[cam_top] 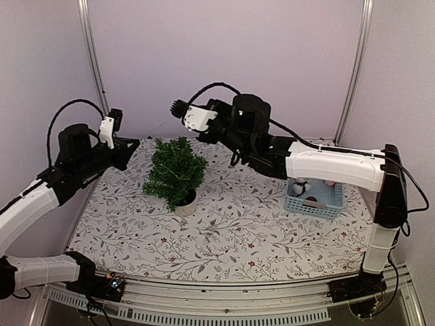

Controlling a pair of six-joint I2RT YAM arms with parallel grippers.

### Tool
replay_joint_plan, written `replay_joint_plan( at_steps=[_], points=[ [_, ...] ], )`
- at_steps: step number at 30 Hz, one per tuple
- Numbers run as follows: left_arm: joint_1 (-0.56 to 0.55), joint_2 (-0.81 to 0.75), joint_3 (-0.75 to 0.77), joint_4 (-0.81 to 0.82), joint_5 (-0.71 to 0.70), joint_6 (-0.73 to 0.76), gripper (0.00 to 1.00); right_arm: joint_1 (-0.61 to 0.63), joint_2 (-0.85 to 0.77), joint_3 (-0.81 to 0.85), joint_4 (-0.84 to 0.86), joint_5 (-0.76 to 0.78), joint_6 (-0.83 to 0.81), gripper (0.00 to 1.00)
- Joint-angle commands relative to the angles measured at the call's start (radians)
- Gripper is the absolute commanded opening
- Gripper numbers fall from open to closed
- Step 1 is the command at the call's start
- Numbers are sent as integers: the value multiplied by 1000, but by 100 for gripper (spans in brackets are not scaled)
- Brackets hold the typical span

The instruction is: Decorate the small christmas tree

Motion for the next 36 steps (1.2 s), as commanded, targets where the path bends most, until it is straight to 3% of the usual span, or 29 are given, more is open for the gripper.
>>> replay_joint_plan(
  at_steps=[1, 17, 27, 36],
  points=[
    [31, 31, 9, -45, -66, -13, 0, -73, -23, 18, 122, 62, 35, 4],
    [37, 119, 19, -46, -34, -39, 0, -153, 143, 95, 113, 12, 81, 2],
    [41, 176, 34, -46, -40, -63, 0, -180, 207, 110, -6, -237, 243, 2],
    [42, 215, 39, -47, -30, -68, 0, -221, 270, 147, -38, -328, 373, 1]
  ],
)
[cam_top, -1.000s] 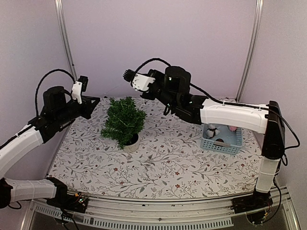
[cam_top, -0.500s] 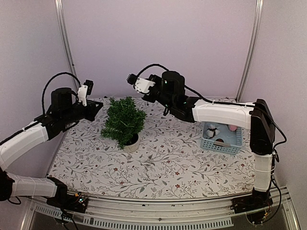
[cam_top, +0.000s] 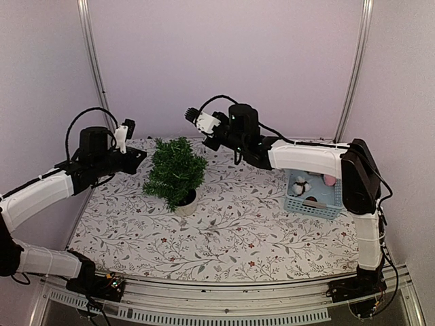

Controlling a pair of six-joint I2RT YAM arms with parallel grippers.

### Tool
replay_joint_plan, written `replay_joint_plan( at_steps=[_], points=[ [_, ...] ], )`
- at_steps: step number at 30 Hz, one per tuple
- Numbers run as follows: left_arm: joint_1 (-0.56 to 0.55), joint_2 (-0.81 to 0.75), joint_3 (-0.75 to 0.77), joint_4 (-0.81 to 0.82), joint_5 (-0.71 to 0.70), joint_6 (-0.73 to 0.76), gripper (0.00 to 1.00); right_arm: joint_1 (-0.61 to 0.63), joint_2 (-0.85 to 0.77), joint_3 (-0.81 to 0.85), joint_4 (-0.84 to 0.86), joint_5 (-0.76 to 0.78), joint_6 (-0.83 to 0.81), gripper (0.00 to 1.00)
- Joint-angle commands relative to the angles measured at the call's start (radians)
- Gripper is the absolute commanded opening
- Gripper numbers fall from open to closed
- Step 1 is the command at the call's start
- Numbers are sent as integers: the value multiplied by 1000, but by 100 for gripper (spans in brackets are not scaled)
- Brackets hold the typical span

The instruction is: Decorate the small christmas tree

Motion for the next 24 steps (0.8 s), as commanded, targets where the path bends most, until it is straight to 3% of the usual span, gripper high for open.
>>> replay_joint_plan(
  at_steps=[1, 16, 24],
  points=[
    [18, 25, 22, -25, -16, -11, 0, -40, 37, 43, -13, -65, 111, 1],
    [18, 88, 34, -33, 29, -11, 0, -77, 89, -6, -65, -219, 249, 0],
    [18, 113, 54, -23, 38, -17, 0, -107, 88, -30, -86, -386, 337, 0]
  ],
)
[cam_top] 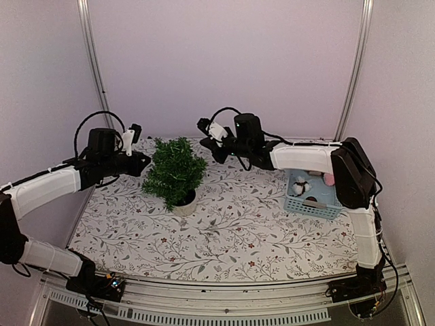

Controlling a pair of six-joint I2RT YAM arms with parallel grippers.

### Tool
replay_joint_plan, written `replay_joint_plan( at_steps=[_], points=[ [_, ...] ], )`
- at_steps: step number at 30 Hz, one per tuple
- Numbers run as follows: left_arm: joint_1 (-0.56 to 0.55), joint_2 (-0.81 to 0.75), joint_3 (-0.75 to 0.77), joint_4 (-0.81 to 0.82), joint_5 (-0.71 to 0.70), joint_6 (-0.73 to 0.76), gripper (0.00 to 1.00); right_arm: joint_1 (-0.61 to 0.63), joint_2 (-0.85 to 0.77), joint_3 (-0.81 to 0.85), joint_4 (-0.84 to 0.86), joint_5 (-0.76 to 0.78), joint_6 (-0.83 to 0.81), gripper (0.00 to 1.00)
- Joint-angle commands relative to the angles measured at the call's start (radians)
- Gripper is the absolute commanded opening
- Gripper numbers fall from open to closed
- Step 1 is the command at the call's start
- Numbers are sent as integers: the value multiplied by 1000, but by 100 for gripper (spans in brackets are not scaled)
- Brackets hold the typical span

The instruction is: Decorate the small christmas tree

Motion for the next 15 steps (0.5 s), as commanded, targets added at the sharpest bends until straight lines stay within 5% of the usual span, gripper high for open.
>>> replay_joint_plan(
  at_steps=[1, 15],
  points=[
    [13, 9, 38, -5, 1, -9, 0, -15, 16, 4, -12, -113, 73, 0],
    [13, 37, 42, -30, 27, 7, 0, -80, 3, -58, -81, -196, 193, 0]
  ],
)
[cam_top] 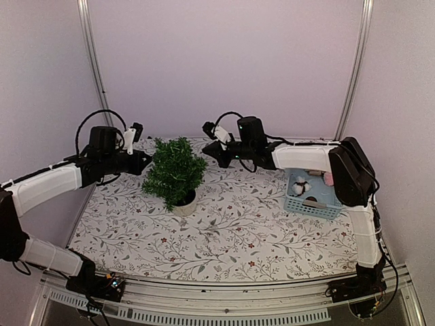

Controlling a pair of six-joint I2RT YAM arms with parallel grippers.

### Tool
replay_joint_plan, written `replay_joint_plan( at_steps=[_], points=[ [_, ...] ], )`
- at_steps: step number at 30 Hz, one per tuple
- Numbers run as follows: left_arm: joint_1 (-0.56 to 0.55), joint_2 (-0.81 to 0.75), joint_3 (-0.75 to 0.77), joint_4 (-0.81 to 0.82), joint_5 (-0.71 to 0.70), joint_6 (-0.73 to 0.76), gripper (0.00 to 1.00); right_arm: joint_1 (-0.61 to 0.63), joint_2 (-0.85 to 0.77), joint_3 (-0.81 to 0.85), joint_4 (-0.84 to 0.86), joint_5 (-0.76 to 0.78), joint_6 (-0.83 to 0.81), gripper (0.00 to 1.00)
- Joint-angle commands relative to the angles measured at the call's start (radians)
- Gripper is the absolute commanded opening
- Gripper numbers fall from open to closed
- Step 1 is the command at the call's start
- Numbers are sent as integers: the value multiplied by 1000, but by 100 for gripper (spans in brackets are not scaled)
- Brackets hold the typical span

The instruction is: Decorate the small christmas tree

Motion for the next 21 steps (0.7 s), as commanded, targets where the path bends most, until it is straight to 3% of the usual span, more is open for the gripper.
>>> replay_joint_plan(
  at_steps=[1, 3, 8, 11, 16, 21],
  points=[
    [12, 21, 13, -11, 25, 10, 0, -48, -30, -68, -23, -65, 79, 0],
    [12, 28, 16, -12, 33, 10, 0, -52, -42, -90, -23, -86, 80, 4],
    [12, 38, 15, -12, 46, 12, 0, -62, -59, -124, -19, -134, 109, 40],
    [12, 41, 16, -10, 49, 13, 0, -74, -82, -168, 9, -148, 149, 52],
    [12, 42, 17, -9, 49, 14, 0, -93, -130, -254, 68, -219, 180, 54],
    [12, 36, 12, -9, 49, 15, 0, -96, -96, -258, 39, -291, 113, 50]
  ],
)
